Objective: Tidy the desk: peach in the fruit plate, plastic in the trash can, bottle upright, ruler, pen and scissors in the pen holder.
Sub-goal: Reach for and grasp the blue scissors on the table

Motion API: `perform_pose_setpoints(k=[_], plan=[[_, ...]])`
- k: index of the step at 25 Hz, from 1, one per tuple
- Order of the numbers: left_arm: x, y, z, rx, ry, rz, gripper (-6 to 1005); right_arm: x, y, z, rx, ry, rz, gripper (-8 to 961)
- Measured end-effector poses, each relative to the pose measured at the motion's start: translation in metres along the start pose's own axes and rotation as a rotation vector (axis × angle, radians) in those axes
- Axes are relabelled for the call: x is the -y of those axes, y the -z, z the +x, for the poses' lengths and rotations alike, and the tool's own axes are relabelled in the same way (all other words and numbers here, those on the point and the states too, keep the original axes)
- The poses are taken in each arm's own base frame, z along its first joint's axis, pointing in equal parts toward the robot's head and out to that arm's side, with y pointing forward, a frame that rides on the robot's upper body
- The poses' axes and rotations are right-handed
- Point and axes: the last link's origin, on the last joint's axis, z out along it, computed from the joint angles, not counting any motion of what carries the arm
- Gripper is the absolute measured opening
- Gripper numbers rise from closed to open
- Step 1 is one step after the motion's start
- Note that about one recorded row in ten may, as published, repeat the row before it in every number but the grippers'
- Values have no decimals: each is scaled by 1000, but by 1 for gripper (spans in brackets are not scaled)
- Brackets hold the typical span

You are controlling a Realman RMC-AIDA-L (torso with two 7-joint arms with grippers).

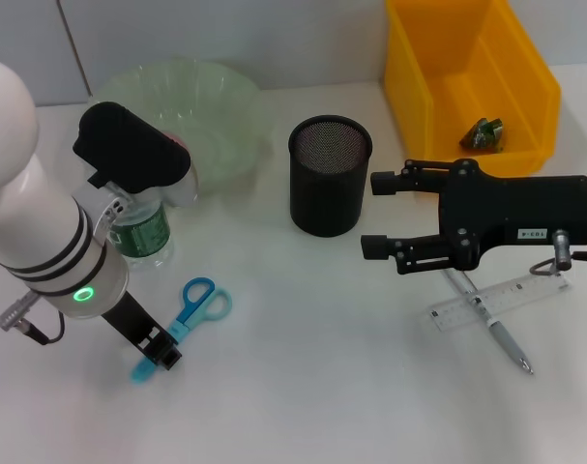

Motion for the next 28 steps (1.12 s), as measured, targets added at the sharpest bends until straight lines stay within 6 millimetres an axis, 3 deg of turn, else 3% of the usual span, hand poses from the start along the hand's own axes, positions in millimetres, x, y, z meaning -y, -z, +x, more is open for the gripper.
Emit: perform_pose_setpoints(k=[19, 28], plan=[[-1, -3, -3, 15, -11, -2, 434, -1, -3, -1, -3, 0, -10, 826], [-4, -4, -2, 22, -38, 0, 309, 0, -3, -2, -2, -2, -12, 826]])
